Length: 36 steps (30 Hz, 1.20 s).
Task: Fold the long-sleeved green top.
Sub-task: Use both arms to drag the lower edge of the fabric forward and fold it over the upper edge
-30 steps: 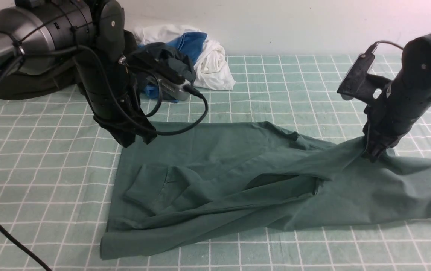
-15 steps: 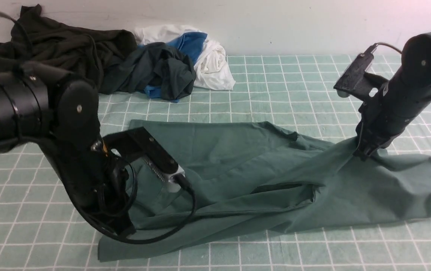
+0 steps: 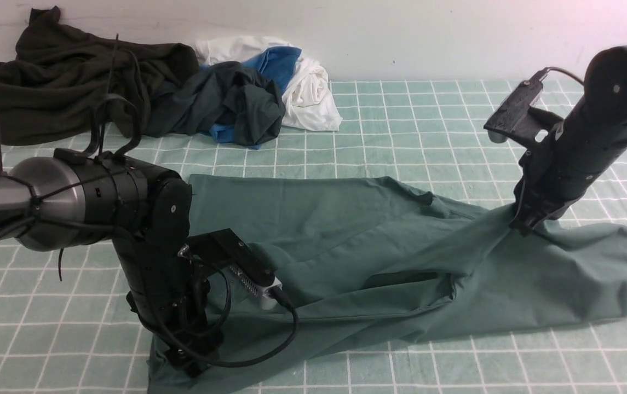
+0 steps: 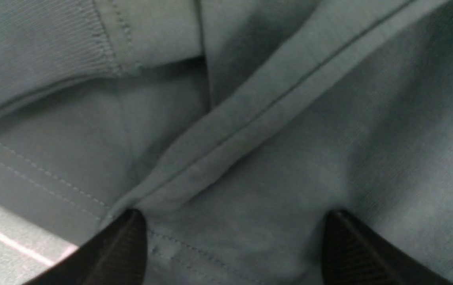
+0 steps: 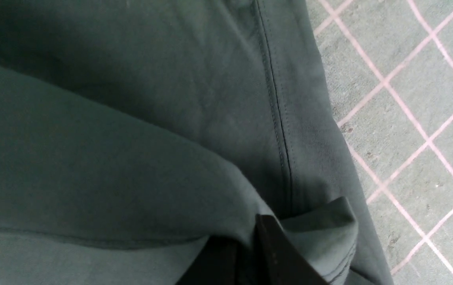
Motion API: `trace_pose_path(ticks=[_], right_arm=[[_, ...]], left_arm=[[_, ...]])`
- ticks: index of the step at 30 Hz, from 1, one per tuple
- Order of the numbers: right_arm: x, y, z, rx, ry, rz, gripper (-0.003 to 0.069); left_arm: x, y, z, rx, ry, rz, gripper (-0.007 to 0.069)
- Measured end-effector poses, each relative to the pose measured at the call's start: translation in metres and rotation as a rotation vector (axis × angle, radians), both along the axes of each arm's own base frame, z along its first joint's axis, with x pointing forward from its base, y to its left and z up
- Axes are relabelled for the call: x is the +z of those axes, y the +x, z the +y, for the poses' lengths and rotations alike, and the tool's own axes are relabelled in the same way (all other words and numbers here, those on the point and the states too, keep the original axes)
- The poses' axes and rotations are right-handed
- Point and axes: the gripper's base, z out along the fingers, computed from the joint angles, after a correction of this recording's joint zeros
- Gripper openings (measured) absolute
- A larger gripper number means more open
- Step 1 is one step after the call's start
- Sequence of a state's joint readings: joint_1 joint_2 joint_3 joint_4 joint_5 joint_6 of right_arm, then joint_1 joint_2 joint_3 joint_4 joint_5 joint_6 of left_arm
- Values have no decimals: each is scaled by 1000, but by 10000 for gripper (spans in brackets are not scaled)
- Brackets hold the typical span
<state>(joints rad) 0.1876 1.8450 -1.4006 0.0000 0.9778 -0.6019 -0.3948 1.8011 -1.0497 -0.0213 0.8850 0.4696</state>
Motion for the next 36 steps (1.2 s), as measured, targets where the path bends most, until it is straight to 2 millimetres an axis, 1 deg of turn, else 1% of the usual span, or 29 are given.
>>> trace_pose_path(ticks=[5,9,11,12,13,15,16,19,22,26,29,31,32,36], right_arm=[[0,0,0,0,-1,6,20],[0,0,0,0,-1,6,20],[0,0,0,0,-1,6,20],[0,0,0,0,-1,6,20],[0,0,0,0,-1,5,20],[0,0,0,0,-1,6,20],[0,0,0,0,-1,7,20],[0,-1,0,0,-2,10,20],[0,-1,0,0,-3,14,20],[0,-1,0,0,-3,15,20],[0,-1,0,0,-3,15,20],[0,-1,0,0,-3,15,20],[0,-1,0,0,-3,15,20],[0,-1,0,0,-3,16,20]], left_arm=[[1,0,0,15,3,3,549],[3,4,2,50,37,-13,531],[9,11,5,124,69,-47,531],[11,13,5,129,72,-58,531],[18,20,5,178,81,-95,531],[21,26,5,199,88,-113,531],[24,33,4,204,91,-124,531],[15,38,0,171,96,-87,531],[1,36,-3,139,93,1,531],[-2,32,-6,97,72,66,515],[-2,30,-6,88,70,97,482],[-2,28,-7,85,68,114,392],[-2,28,-7,85,68,114,383],[2,28,-6,81,66,110,120]])
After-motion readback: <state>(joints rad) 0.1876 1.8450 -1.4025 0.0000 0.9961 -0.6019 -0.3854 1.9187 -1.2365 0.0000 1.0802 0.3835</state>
